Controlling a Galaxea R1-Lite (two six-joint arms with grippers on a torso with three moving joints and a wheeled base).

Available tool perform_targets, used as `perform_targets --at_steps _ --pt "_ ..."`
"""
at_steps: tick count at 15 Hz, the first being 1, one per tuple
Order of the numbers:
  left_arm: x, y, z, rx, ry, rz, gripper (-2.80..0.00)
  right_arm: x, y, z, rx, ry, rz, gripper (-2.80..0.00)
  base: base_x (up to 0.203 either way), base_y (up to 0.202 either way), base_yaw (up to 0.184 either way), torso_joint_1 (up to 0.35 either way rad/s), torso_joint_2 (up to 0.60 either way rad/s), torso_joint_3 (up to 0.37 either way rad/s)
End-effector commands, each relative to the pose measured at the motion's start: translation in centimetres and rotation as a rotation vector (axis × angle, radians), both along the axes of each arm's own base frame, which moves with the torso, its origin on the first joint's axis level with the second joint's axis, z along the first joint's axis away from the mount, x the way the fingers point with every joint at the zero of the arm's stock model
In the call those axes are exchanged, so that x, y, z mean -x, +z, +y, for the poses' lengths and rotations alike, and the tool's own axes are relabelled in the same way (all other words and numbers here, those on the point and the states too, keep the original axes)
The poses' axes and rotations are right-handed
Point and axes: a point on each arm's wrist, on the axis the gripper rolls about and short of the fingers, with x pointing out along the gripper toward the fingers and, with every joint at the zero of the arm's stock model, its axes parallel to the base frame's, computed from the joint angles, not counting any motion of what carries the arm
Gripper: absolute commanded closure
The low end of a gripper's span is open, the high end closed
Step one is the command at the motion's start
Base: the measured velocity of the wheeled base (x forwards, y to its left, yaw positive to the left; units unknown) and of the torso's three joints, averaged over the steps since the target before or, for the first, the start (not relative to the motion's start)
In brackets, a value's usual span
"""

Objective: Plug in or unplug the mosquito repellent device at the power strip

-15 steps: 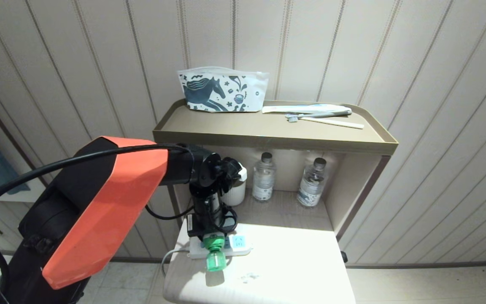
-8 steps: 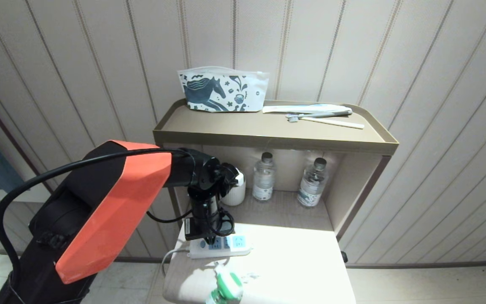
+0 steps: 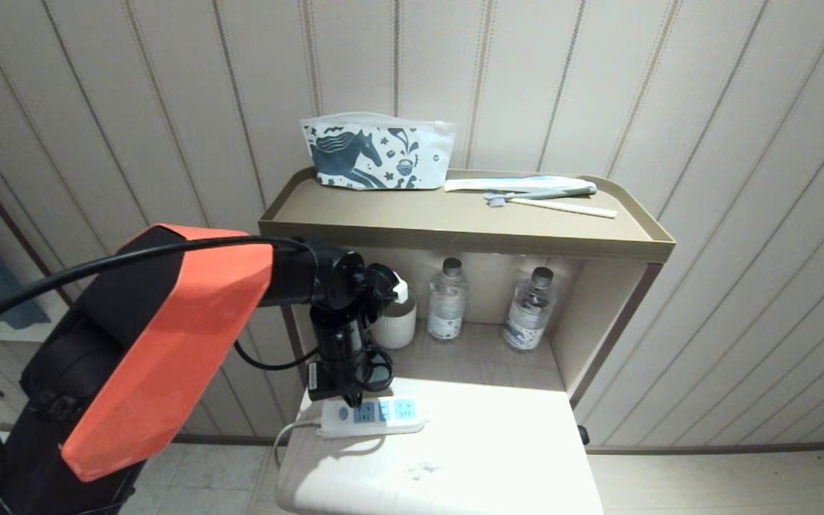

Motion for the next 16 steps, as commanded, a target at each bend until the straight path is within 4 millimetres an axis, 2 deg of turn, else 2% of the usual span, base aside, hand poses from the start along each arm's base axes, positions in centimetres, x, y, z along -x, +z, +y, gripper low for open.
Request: perform_targets --at_steps 1,3,7,10,16 --pt "0.7 3.7 1.3 0.057 0.014 -0.036 0.0 0.0 0.0 0.0 0.0 0.001 -0.001 0.0 0.0 0.0 0.0 0.0 0.0 0.0" --pt "2.2 6.4 3.1 0.1 0.018 -0.027 0.0 0.0 0.0 0.0 0.0 0.001 -0.001 0.0 0.0 0.0 0.0 0.0 0.0 0.0" --pt "5.6 8.0 7.3 0.067 0.016 0.025 0.0 0.0 0.0 0.0 0.0 0.002 0.001 0.0 0.0 0.0 0.0 0.0 0.0 0.0" --pt "7.5 9.5 10.8 0.065 0.078 0.022 0.0 0.0 0.0 0.0 0.0 0.001 -0.001 0.0 0.0 0.0 0.0 0.0 0.0 0.0" --pt "11.5 14.6 18.6 0.079 0.102 -0.167 0.0 0.0 0.0 0.0 0.0 0.001 0.0 0.0 0.0 0.0 0.0 0.0 0.0 0.0"
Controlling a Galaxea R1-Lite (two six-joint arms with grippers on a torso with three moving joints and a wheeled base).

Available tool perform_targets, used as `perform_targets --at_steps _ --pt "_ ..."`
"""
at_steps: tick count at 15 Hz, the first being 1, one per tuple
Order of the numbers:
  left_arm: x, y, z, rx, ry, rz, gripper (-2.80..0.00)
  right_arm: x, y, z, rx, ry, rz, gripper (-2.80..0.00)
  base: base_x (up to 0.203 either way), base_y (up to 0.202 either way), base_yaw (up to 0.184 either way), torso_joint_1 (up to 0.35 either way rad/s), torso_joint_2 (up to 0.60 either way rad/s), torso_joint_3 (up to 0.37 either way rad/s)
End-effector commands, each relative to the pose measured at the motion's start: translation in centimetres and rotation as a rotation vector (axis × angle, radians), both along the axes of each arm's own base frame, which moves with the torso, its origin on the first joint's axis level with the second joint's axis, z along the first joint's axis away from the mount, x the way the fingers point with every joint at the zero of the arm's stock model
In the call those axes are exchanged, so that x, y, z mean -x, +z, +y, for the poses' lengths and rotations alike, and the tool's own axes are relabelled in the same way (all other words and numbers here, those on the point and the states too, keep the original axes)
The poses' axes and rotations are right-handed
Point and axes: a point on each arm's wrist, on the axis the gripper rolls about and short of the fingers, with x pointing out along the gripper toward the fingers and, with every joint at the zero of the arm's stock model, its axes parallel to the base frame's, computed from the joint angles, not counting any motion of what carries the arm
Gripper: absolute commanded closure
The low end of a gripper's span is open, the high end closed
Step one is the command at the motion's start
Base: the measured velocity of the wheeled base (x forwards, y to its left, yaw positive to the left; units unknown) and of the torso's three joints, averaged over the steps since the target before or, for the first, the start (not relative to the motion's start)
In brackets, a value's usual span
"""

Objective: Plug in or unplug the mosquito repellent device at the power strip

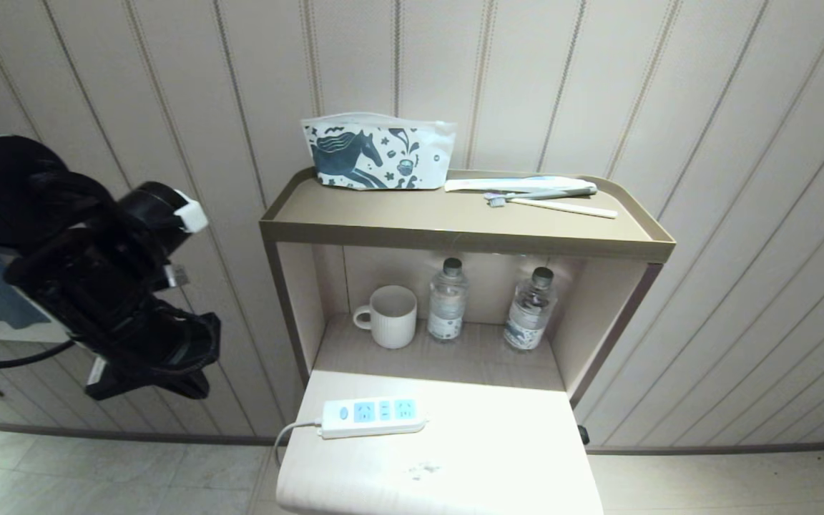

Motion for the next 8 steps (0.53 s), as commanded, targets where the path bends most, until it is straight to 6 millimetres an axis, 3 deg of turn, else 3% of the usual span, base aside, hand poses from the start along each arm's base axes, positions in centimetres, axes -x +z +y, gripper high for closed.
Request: perform_targets --at_steps 1,2,4,8 --pt "2.9 2.7 2.8 -0.014 -0.001 -0.116 0.0 0.0 0.0 0.0 0.0 0.0 0.001 0.0 0.0 0.0 0.0 0.0 0.0 0.0" --pt "4.0 3.4 4.3 -0.051 -0.033 -0.178 0.0 0.0 0.0 0.0 0.0 0.001 0.0 0.0 0.0 0.0 0.0 0.0 0.0 0.0" --pt "5.7 2.7 6.5 -0.135 -0.107 -0.28 0.0 0.0 0.0 0.0 0.0 0.0 0.0 0.0 0.0 0.0 0.0 0.0 0.0 0.0" --pt "10.1 -3.7 8.1 -0.284 -0.181 -0.461 0.0 0.0 0.0 0.0 0.0 0.0 0.0 0.0 0.0 0.0 0.0 0.0 0.0 0.0"
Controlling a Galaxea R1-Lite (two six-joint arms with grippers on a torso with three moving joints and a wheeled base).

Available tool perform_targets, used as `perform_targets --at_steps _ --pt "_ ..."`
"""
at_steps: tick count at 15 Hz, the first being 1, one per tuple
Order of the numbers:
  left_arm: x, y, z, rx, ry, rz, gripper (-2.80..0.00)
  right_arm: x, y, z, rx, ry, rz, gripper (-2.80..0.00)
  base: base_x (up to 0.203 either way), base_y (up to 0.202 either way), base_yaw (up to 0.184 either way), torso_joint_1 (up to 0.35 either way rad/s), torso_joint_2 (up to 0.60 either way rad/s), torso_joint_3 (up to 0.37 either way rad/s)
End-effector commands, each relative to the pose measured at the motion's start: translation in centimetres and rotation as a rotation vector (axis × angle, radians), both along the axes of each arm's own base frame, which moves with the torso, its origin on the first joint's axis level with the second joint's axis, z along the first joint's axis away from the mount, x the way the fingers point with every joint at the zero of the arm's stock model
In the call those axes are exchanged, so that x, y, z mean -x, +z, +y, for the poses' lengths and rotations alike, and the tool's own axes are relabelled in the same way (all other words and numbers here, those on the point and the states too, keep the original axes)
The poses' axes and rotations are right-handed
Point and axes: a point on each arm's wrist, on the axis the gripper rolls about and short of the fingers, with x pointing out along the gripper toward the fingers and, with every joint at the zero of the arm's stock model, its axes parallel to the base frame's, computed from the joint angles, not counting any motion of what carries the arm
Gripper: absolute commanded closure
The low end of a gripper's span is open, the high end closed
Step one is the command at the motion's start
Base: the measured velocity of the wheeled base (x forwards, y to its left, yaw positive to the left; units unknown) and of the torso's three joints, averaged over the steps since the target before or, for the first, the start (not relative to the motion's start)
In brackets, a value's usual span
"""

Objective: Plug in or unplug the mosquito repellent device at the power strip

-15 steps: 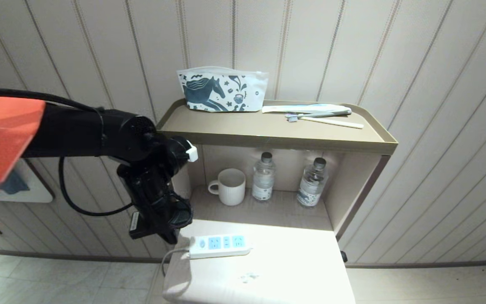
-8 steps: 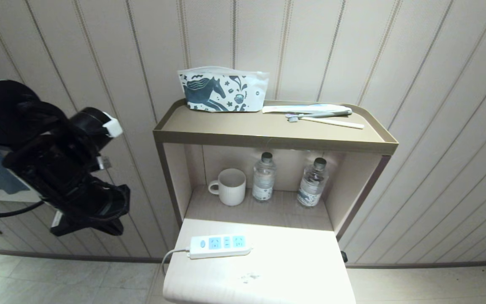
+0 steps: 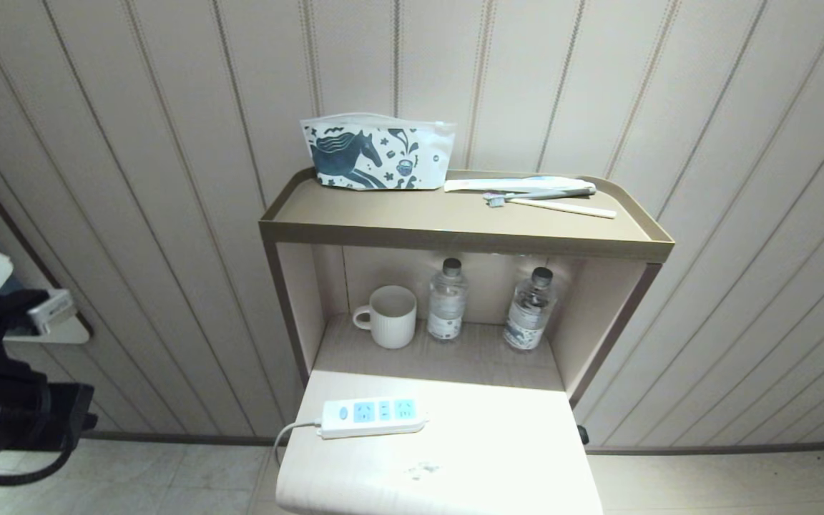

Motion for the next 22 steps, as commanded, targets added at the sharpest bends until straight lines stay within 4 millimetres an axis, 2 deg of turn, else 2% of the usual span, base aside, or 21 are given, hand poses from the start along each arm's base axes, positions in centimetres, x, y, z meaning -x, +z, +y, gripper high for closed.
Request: perform_targets --at_steps 1,3,5,7,9,11,13,22 --pt "4.0 -1.5 0.6 -0.058 0.007 -0.196 0.0 0.0 0.0 0.0 0.0 0.001 0.0 0.0 0.0 0.0 0.0 0.0 0.0 0.0" --pt "8.3 -2.7 0.8 -0.11 0.015 -0.318 0.0 0.0 0.0 0.0 0.0 0.0 0.0 0.0 0.0 0.0 0.0 0.0 0.0 0.0" --pt "12.2 -5.1 1.0 -0.159 0.003 -0.406 0.0 0.0 0.0 0.0 0.0 0.0 0.0 0.0 0.0 0.0 0.0 0.0 0.0 0.0" --pt "15.4 -7.1 1.0 -0.201 -0.021 -0.53 0.0 0.0 0.0 0.0 0.0 0.0 0.0 0.0 0.0 0.0 0.0 0.0 0.0 0.0" --pt "17.6 -8.6 0.9 -0.238 -0.098 -0.676 0.0 0.0 0.0 0.0 0.0 0.001 0.0 0.0 0.0 0.0 0.0 0.0 0.0 0.0" --pt "19.0 -10.0 0.8 -0.284 -0.168 -0.863 0.0 0.0 0.0 0.0 0.0 0.0 0.0 0.0 0.0 0.0 0.0 0.0 0.0 0.0" --pt "19.3 -10.9 0.7 -0.306 -0.218 -0.968 0.0 0.0 0.0 0.0 0.0 0.0 0.0 0.0 0.0 0.0 0.0 0.0 0.0 0.0" --pt "19.3 -11.2 0.5 -0.269 -0.269 -0.959 0.0 0.0 0.0 0.0 0.0 0.0 0.002 0.0 0.0 0.0 0.0 0.0 0.0 0.0"
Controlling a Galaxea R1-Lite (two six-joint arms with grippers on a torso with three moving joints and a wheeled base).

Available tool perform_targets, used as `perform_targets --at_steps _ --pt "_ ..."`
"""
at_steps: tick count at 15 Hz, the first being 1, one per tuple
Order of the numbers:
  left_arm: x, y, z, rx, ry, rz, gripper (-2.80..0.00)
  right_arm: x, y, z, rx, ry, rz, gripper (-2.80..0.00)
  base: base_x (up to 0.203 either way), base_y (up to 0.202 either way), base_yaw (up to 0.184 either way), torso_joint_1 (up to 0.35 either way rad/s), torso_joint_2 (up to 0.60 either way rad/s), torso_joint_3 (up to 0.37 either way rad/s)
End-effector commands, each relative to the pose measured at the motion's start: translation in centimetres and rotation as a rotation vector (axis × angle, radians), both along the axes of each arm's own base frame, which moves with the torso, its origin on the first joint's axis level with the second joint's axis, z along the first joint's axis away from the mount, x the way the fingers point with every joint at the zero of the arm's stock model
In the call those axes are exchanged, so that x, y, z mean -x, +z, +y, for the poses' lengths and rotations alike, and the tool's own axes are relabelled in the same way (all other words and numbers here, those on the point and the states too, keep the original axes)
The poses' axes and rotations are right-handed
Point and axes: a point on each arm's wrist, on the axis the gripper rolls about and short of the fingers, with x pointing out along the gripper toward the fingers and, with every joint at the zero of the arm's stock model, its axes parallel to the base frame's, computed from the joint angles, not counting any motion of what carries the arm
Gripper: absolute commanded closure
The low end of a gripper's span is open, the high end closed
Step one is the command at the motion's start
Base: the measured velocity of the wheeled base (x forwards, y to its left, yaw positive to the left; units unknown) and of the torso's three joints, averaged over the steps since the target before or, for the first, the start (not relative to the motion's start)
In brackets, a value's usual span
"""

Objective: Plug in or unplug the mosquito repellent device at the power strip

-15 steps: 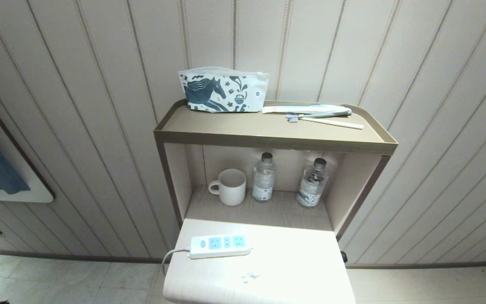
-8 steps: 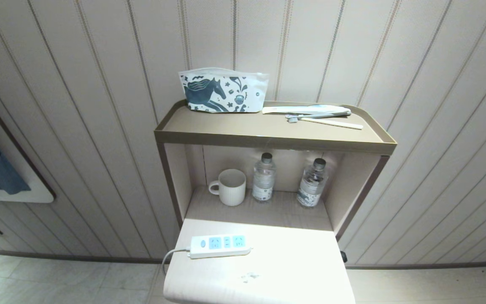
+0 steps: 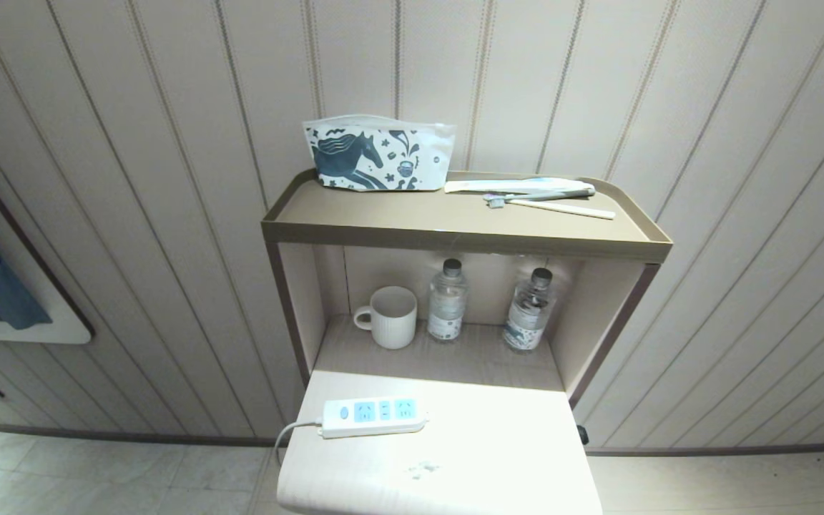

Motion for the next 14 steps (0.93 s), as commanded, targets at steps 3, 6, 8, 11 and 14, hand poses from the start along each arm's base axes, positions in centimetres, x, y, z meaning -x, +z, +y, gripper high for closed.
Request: perform_targets --at_steps 3,6,8,11,14 --pt "0.0 0.0 0.0 0.041 0.0 0.001 0.0 0.0 0.0 0.0 0.0 0.0 0.001 0.0 0.0 0.0 0.0 0.0 0.0 0.0" --pt "0.0 1.1 0.0 -0.019 -0.008 -0.106 0.0 0.0 0.0 0.0 0.0 0.001 0.0 0.0 0.0 0.0 0.0 0.0 0.0 0.0" --pt "0.0 0.9 -0.1 -0.056 -0.055 -0.088 0.0 0.0 0.0 0.0 0.0 0.0 0.0 0.0 0.0 0.0 0.0 0.0 0.0 0.0" --pt "0.0 0.8 -0.1 -0.009 -0.044 -0.08 0.0 0.0 0.0 0.0 0.0 0.0 0.0 0.0 0.0 0.0 0.0 0.0 0.0 0.0" --pt "0.0 -0.4 0.0 0.215 0.022 0.057 0.0 0.0 0.0 0.0 0.0 0.0 0.001 0.0 0.0 0.0 0.0 0.0 0.0 0.0"
